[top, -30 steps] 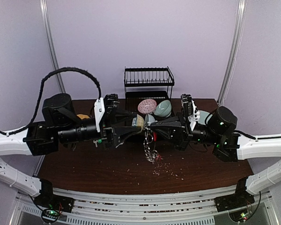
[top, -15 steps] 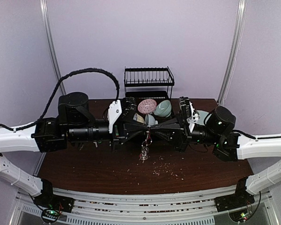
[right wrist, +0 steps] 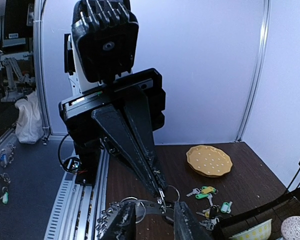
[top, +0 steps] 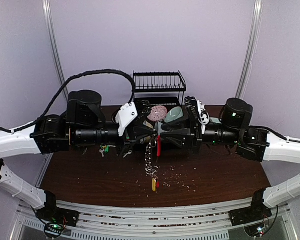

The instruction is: Put the keys on the keyring

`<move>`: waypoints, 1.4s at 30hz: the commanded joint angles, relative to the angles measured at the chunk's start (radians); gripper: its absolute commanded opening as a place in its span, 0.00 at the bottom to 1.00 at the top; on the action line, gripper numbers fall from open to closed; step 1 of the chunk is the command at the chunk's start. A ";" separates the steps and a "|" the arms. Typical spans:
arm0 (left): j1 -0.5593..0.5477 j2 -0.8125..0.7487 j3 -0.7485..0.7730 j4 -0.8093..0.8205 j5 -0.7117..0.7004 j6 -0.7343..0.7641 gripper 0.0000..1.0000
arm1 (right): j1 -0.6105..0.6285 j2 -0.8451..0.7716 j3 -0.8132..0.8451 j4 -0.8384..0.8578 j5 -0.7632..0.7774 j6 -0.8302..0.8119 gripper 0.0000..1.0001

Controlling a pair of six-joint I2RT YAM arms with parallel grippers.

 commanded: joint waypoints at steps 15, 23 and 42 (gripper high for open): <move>-0.022 0.044 0.064 -0.086 -0.069 0.056 0.00 | -0.015 0.110 0.179 -0.298 -0.018 -0.164 0.19; -0.022 0.038 0.060 -0.079 -0.046 0.058 0.00 | -0.016 0.122 0.179 -0.277 -0.029 -0.148 0.14; -0.022 0.001 0.018 -0.024 -0.016 0.055 0.00 | -0.017 0.128 0.198 -0.341 -0.075 -0.188 0.00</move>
